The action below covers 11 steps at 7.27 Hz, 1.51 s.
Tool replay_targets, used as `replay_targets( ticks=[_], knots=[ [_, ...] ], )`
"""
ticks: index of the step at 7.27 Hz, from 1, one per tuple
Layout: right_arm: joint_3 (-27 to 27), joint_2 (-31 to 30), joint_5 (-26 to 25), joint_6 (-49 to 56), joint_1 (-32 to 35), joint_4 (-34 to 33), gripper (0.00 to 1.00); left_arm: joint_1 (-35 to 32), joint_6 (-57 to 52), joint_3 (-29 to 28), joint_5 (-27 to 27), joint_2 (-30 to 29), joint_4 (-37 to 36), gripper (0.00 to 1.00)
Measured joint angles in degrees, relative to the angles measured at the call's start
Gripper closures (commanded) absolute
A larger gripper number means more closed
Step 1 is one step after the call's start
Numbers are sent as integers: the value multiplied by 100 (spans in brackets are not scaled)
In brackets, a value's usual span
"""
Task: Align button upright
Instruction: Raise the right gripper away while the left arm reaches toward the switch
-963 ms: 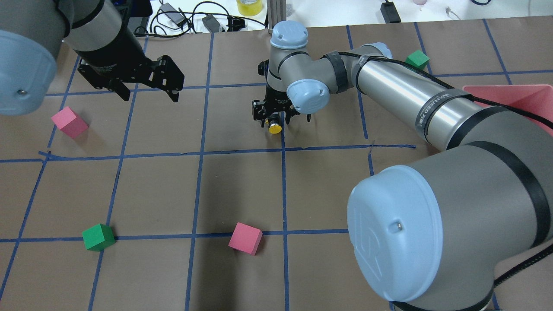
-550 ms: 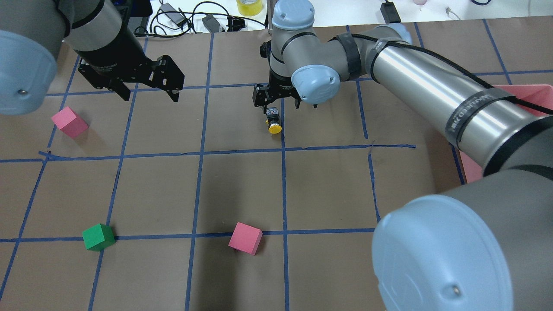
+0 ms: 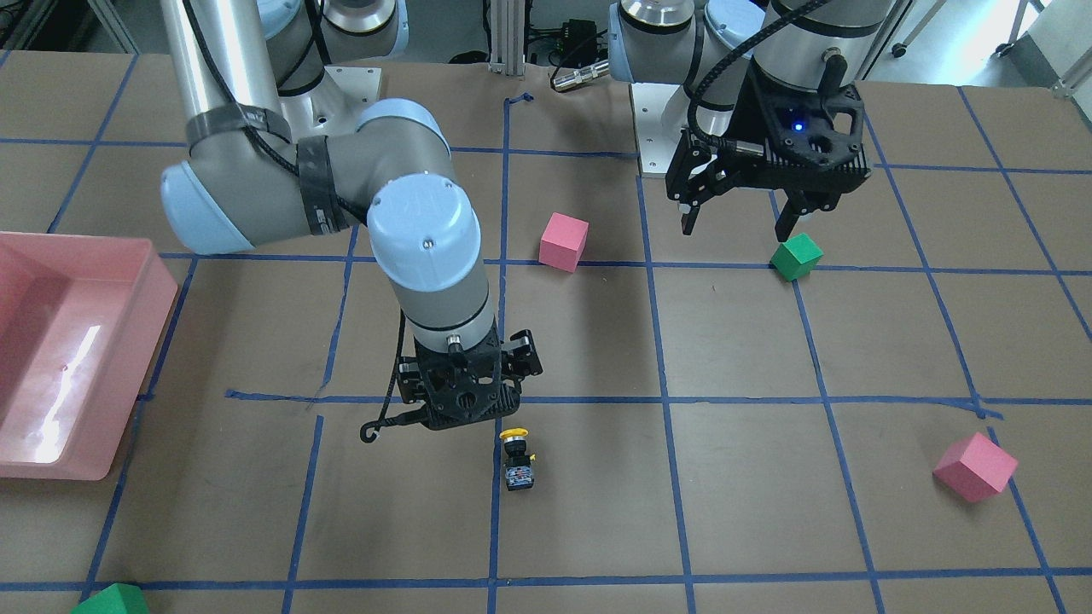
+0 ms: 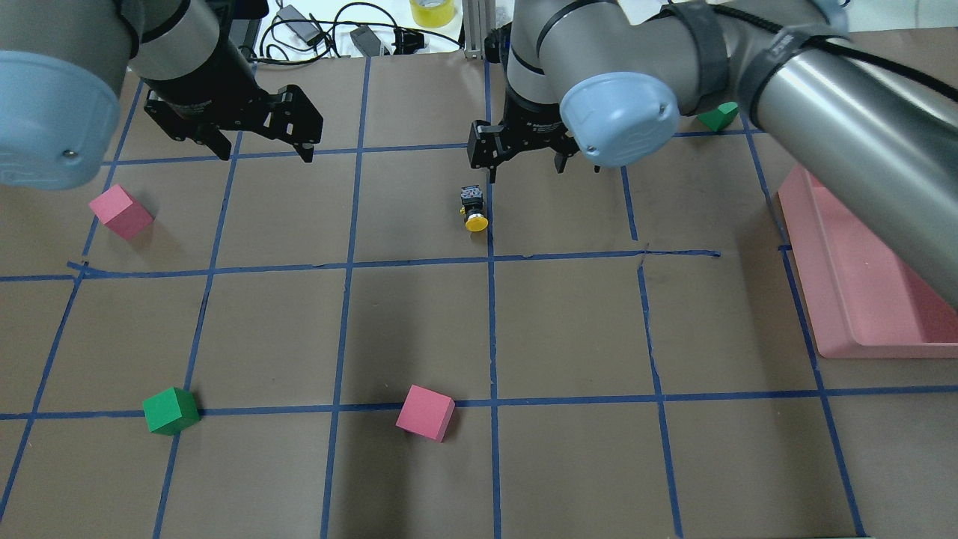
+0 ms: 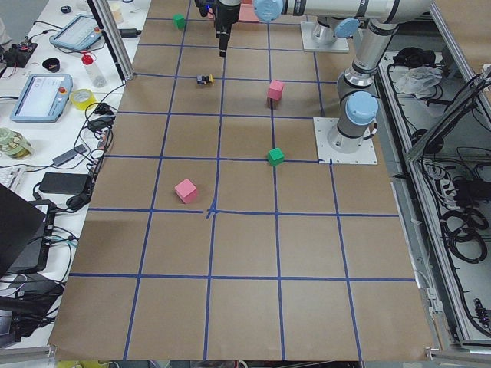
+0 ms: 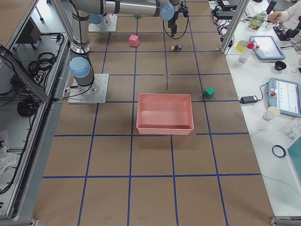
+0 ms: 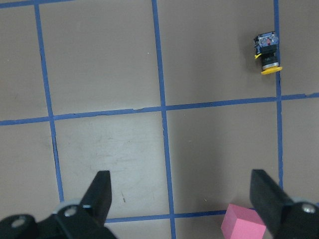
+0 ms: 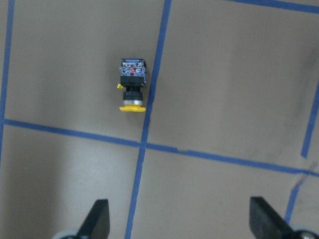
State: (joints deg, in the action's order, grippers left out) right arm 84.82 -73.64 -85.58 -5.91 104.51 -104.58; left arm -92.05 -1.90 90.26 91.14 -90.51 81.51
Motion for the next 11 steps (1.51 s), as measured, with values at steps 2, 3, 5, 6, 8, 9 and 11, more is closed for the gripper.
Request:
replay_targets(
  ticks=[2,3,5,6,8,9,11],
  knots=[
    [57,-481,85,34,-269,495,0,-5,20,121,-1,-105,-222,0],
    [72,-545,109,83,-340,553,0,-30,32,368,-5,-133,-753,0],
    [13,-720,121,207,-592,602,0,-135,76,1486,-12,-139,-2861,0],
    [-50,-843,121,260,-778,673,0,-222,87,2099,-9,-144,-4028,0],
    [-142,-941,-42,586,-1109,1078,0,-433,281,3193,55,-242,-6188,0],
    [-128,-946,-138,901,-1196,1160,0,-576,597,3607,177,-403,-7113,0],
    [-96,-991,-444,1156,-1317,1334,0,-1046,1178,3917,352,-885,-8118,3]
  ],
)
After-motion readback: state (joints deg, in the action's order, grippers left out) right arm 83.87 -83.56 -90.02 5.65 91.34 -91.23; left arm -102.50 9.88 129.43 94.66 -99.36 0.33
